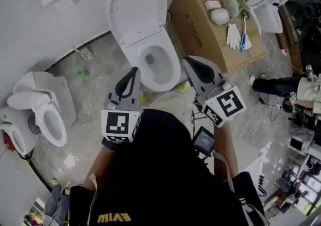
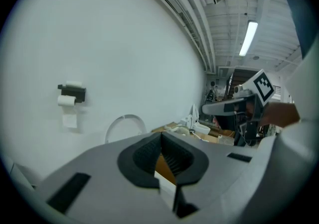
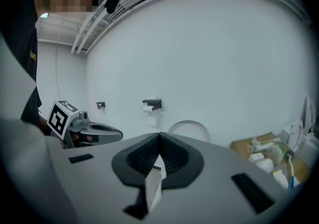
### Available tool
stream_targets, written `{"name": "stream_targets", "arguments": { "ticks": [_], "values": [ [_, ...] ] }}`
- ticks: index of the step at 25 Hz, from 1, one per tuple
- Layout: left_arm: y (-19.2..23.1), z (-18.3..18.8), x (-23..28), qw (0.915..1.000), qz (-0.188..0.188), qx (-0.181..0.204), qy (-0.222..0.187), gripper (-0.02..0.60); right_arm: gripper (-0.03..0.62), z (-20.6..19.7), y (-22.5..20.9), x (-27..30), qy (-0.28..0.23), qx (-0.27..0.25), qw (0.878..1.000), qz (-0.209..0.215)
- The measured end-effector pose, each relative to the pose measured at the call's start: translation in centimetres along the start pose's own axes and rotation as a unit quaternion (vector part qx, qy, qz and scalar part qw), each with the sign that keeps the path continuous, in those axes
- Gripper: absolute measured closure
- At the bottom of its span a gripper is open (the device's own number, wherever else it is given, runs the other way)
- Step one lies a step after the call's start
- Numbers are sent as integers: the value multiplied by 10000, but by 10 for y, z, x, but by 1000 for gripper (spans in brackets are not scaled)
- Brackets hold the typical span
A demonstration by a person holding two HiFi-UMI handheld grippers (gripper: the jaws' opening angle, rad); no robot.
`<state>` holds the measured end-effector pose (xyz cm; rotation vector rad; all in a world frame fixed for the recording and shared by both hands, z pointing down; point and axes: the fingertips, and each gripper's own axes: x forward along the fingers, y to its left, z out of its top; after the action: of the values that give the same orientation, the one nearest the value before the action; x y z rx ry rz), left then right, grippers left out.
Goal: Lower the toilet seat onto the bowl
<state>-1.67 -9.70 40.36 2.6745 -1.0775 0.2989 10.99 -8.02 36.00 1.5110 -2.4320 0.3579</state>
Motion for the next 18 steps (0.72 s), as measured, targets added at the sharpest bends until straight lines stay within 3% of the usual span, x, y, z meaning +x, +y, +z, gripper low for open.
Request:
{"name": "stream_targets", "arguments": {
  "ticks": [4, 10, 18],
  "values": [
    [17, -6, -8, 9999, 114, -87, 57, 569, 600, -3, 5, 7, 98, -129, 9999, -31],
    [31, -21, -16, 9981, 260, -525, 208, 571, 600, -9, 0, 7, 334, -335, 9988, -134],
    [37, -19, -12, 9983, 289, -460, 187, 570, 600, -12, 3, 19, 506, -587, 9969, -141]
  ]
}}
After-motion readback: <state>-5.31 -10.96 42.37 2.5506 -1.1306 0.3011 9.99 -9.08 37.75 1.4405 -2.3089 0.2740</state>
